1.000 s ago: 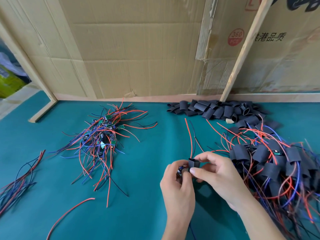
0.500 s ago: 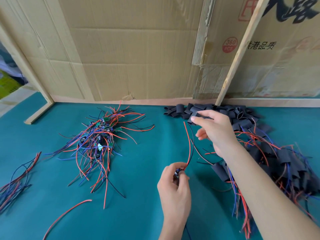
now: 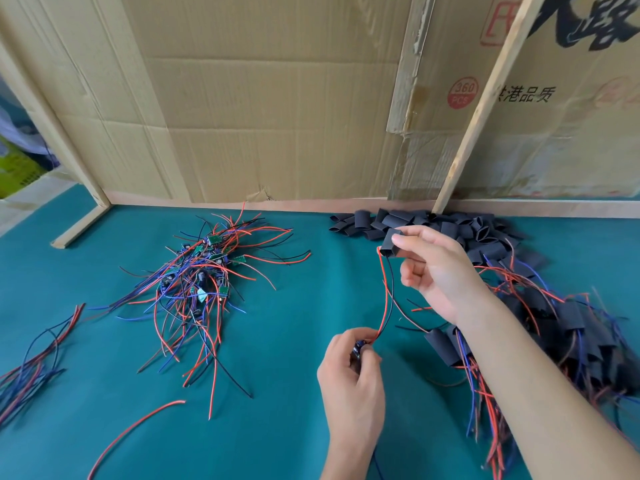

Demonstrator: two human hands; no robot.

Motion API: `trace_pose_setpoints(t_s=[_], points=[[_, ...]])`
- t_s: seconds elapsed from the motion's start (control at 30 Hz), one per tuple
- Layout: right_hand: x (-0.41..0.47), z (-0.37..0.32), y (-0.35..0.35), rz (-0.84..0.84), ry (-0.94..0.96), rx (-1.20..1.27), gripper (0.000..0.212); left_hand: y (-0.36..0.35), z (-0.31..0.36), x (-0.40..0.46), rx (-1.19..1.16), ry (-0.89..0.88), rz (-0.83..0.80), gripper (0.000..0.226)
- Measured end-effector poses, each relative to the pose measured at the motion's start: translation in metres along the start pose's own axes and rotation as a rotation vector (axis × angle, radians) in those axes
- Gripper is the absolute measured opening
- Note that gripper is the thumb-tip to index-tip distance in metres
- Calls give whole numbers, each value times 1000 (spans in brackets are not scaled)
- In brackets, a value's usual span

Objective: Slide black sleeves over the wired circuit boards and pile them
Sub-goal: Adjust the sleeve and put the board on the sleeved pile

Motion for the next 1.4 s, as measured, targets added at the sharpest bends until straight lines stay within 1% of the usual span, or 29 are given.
trace_pose_setpoints(t_s=[0.13,0.3,0.47,0.73,0.83,1.03,1.23,1.3,1.4], points=[[3,-3,-1,-18,42,-88,8,0,1,-1,7,-1,-3,31],[4,-8,-1,6,104,-223,14,0,1,0,13,-17,-8,32],[5,-10,-1,5,123,-207,12,0,0,0,12,-20,-8,32],[3,-7,2,-48,83,-70,12,1,-3,1,25,-23,-1,32],[3,-8,3,-81,69,-41,12,1,-5,2,32,-22,-6,38],[1,-8,1,-130,64,-100,16,2,-5,2,22,-28,-2,36],[-2,-3,3,-149,98,-302,18,3,-8,3,29,-23,6,47],[-6,3,4,-143,76,-338,18,4,-9,4,17,-27,14,47],[-18,21,4,-119,-5,-318,17,5,-10,4,-13,-32,35,47]])
Point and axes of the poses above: each hand's wrist, its own x-axis towards the middle knuckle, its own y-axis out of the back of the hand, z = x × y, the point moved 2 cm from there along x, towards the middle knuckle, and after that the axes turned 3 degrees about x, right-handed, at the moved point
